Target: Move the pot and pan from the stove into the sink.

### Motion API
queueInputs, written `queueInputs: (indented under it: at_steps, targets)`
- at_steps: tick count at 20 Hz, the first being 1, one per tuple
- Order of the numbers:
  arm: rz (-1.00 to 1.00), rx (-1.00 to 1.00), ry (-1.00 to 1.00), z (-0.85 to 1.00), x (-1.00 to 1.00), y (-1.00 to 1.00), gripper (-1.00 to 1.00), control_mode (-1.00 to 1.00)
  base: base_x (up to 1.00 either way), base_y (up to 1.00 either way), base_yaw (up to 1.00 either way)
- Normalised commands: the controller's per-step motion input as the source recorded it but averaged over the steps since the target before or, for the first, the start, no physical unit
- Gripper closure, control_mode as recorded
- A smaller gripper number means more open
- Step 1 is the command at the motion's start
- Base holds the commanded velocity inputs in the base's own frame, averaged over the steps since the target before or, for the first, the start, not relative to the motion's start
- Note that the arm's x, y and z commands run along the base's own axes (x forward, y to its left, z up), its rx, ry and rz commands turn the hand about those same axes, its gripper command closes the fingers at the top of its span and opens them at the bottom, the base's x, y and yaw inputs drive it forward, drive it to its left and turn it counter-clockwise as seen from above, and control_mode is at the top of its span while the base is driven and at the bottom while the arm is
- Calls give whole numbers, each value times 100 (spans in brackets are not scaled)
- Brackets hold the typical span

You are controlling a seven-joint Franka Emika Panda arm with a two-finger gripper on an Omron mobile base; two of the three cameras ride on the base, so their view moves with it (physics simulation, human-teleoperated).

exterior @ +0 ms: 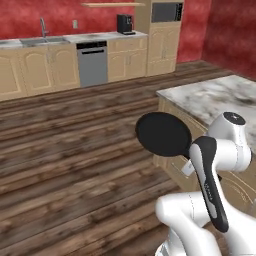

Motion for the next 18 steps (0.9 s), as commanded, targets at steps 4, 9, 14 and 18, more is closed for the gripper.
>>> queueInputs:
  at_steps: [4,9,14,18]
  targets:
    - [0,0,0,0,0,0,100,100,2,0,2]
    - [0,0,0,0,0,0,100,100,54,14,0]
    - [0,0,0,0,0,0,100,100,73,17,0]
    - [0,0,0,0,0,0,100,100,79,22,0]
